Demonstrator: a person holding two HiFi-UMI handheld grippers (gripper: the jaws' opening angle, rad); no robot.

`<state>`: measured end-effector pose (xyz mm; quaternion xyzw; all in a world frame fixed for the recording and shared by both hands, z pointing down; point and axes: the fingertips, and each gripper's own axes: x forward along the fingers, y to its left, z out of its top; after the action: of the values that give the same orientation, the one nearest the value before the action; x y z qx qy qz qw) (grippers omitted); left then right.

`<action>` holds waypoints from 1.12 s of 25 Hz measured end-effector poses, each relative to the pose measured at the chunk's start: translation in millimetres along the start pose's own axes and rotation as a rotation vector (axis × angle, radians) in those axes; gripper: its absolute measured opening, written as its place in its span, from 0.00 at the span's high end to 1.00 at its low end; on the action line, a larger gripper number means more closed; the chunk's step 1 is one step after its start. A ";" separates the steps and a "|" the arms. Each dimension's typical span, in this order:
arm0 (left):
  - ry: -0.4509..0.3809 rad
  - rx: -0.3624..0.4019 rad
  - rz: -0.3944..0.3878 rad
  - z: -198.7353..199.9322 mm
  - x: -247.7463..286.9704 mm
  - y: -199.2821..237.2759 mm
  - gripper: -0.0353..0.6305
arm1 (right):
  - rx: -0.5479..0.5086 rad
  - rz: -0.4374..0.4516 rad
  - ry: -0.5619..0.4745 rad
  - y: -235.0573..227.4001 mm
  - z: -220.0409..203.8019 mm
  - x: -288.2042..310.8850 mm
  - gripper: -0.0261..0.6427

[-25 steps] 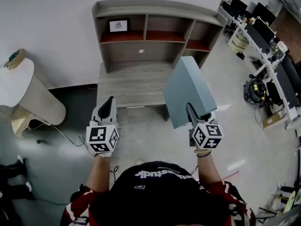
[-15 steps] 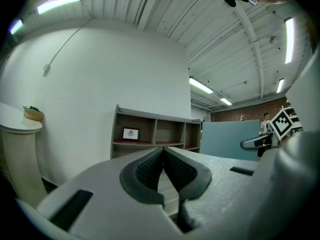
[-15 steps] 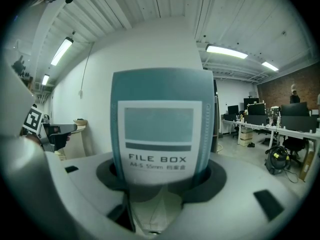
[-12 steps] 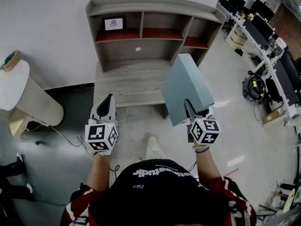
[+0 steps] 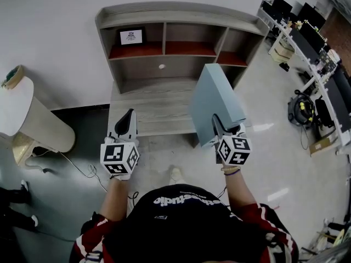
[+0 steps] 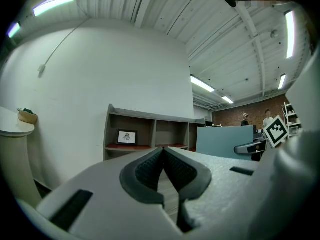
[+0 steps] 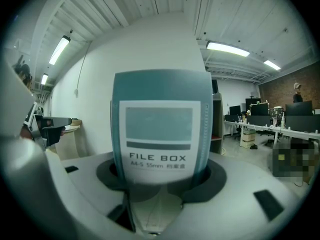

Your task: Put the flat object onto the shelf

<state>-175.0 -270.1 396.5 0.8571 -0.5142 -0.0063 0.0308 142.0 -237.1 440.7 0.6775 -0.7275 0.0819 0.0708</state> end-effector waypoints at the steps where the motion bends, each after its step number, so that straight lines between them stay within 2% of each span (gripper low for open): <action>1: 0.000 -0.001 -0.001 0.5 7.3 -0.3 0.94 | -0.003 -0.003 0.000 -3.2 -0.6 7.5 0.55; 12: 0.029 0.025 -0.008 -9.3 69.5 -7.4 0.94 | -0.007 -0.023 0.016 -28.6 -24.9 80.1 0.56; 28: 0.079 0.041 -0.015 -23.8 118.4 -16.1 0.94 | -0.006 -0.088 0.061 -49.4 -65.7 164.8 0.56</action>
<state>-104.0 -365.9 421.7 0.8610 -0.5061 0.0381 0.0336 178.9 -386.9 541.2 0.7057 -0.6949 0.0973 0.0984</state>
